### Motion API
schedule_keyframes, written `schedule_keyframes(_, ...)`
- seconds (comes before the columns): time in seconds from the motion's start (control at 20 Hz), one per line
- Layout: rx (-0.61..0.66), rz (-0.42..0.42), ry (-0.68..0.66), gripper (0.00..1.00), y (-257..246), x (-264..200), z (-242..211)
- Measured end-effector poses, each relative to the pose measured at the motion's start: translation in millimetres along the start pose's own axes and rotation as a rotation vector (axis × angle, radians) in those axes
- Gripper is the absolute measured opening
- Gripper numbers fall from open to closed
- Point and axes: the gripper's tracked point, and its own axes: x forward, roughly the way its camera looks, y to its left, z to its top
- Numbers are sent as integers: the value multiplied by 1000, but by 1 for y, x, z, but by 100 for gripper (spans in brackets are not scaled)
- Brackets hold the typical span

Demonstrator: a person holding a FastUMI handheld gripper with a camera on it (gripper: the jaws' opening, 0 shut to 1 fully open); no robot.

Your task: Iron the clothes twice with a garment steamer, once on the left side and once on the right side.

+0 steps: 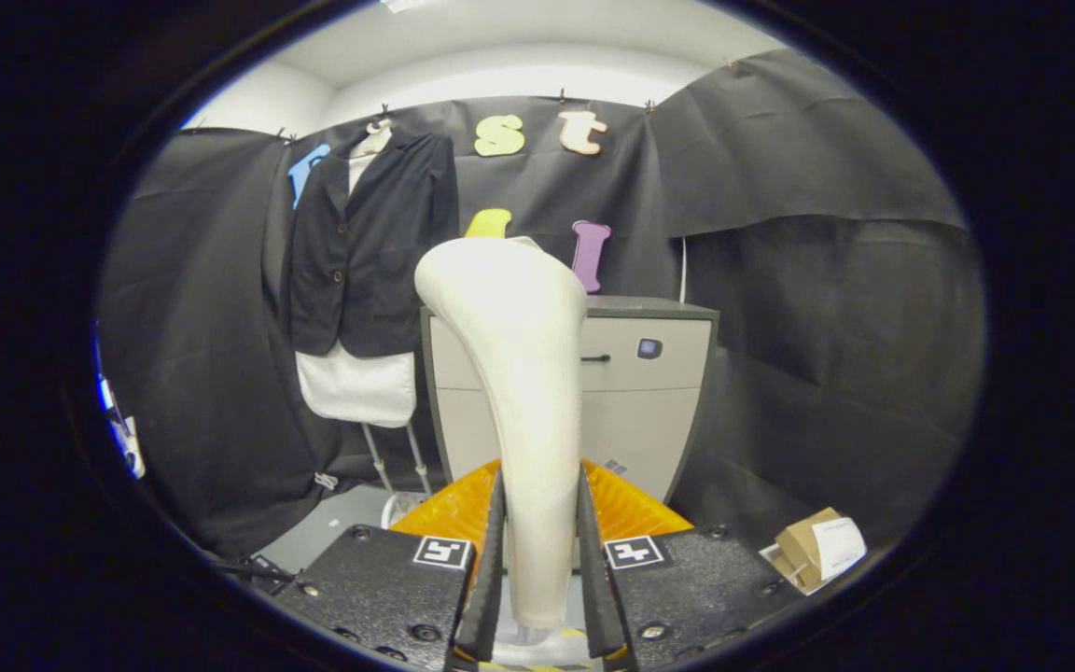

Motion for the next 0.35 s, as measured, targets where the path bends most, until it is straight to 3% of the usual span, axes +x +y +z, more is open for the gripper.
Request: schedule_keyframes(0.35, 1, -31, 13, 39, -8, -23, -12)
